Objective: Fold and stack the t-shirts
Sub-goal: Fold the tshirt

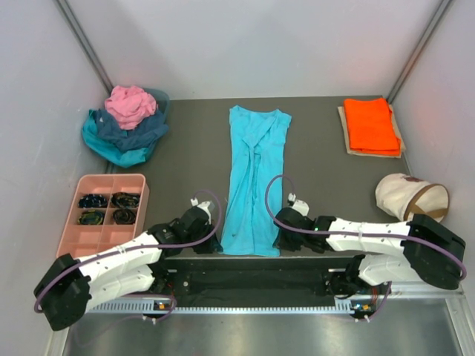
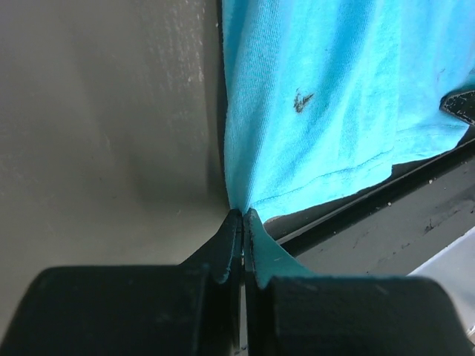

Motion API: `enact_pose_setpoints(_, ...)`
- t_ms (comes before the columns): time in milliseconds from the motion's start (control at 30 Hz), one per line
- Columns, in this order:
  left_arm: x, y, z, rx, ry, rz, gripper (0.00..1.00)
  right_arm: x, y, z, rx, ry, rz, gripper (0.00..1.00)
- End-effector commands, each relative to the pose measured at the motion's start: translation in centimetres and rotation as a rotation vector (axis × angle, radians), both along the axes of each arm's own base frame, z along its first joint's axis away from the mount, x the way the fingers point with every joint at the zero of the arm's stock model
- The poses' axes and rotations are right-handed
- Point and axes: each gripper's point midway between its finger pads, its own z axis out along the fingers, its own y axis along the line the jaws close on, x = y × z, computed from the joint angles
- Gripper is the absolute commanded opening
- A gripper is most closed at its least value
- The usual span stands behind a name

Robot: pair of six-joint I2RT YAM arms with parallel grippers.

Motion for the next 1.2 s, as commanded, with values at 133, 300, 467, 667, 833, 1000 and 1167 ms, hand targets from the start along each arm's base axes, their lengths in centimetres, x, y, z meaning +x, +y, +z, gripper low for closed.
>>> enact_pose_setpoints(133,-1.1,0.1,0.0,0.004,0.032,-0.038,0.00,-1.2,-1.9,0.3,-0.047,0.014,-0.014,0.00)
enact_pose_setpoints(300,-1.3,-0.1,0.3,-0.002,0.043,-0.046,0.00,-1.6,-3.4,1.2,-0.058,0.000,-0.029,0.00)
enact_pose_setpoints(467,-1.5,-0.5,0.4,-0.018,0.053,-0.060,0.04,-1.8,-4.4,1.6,-0.077,-0.003,-0.038,0.00)
enact_pose_setpoints(667,-1.6,-1.8,1.7,-0.073,0.052,-0.086,0.74,-1.3,-4.7,2.4,-0.102,-0.023,-0.048,0.39)
enact_pose_setpoints(833,-0.5,-4.0,5.9,-0.165,-0.018,-0.118,0.99,1.1,-5.9,5.0,-0.192,-0.150,-0.074,0.51)
enact_pose_setpoints(1000,2.0,-4.6,10.4,-0.172,-0.153,-0.095,0.99,5.6,-5.7,8.9,-0.187,-0.268,-0.115,0.52)
enact_pose_setpoints(1167,5.6,-3.9,11.1,-0.101,-0.273,0.027,0.99,11.9,-4.2,12.3,-0.123,-0.389,-0.074,0.52)
